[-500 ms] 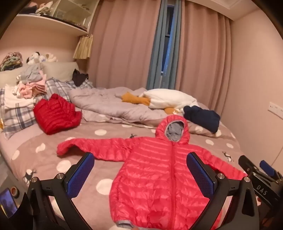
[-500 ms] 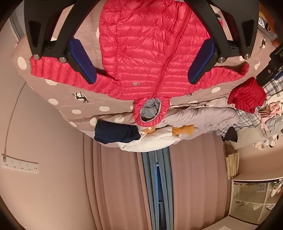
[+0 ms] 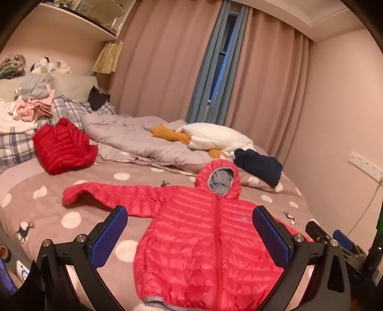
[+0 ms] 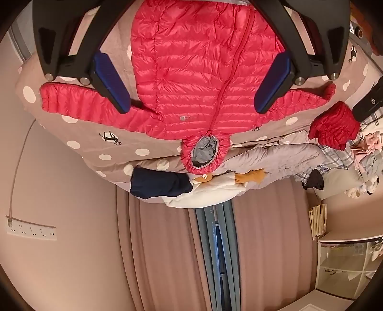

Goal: Fold large clothes

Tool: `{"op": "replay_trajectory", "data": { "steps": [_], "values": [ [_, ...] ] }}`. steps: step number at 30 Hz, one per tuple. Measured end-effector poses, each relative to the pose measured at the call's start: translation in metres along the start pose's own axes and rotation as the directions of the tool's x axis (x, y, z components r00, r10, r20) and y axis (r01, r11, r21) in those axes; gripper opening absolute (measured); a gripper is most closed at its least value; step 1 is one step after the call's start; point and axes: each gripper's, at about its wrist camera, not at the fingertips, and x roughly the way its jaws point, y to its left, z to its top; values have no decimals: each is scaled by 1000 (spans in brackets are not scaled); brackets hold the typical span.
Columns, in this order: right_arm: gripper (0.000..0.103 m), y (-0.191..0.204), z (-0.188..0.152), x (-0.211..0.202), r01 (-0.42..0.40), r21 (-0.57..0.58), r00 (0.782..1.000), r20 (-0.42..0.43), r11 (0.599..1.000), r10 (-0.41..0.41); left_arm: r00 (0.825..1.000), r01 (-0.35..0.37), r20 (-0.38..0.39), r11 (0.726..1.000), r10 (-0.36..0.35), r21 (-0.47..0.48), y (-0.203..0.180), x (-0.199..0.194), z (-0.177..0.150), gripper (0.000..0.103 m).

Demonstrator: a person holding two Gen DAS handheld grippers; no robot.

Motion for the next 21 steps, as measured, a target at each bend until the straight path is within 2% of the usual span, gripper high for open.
{"op": "replay_trajectory", "data": {
  "steps": [7, 11, 16, 21],
  "values": [
    [103, -10, 3, -5, -1, 4, 1000, -2, 1000, 1, 1000, -31, 8, 999, 30, 23, -6, 2, 3, 103],
    [103, -17, 3, -7, -8, 29, 1000, 4, 1000, 8, 1000, -21, 16, 1000, 20, 9, -3, -4, 0, 103],
    [103, -16, 1, -3, 22, 39, 1000, -17, 999, -21, 1000, 7, 30, 1000, -6, -3, 2, -10, 3, 103],
    [103, -13, 3, -3, 37, 37, 999, -1, 999, -37, 1000, 18, 4, 1000, -18, -3, 3, -6, 5, 103]
  ]
}}
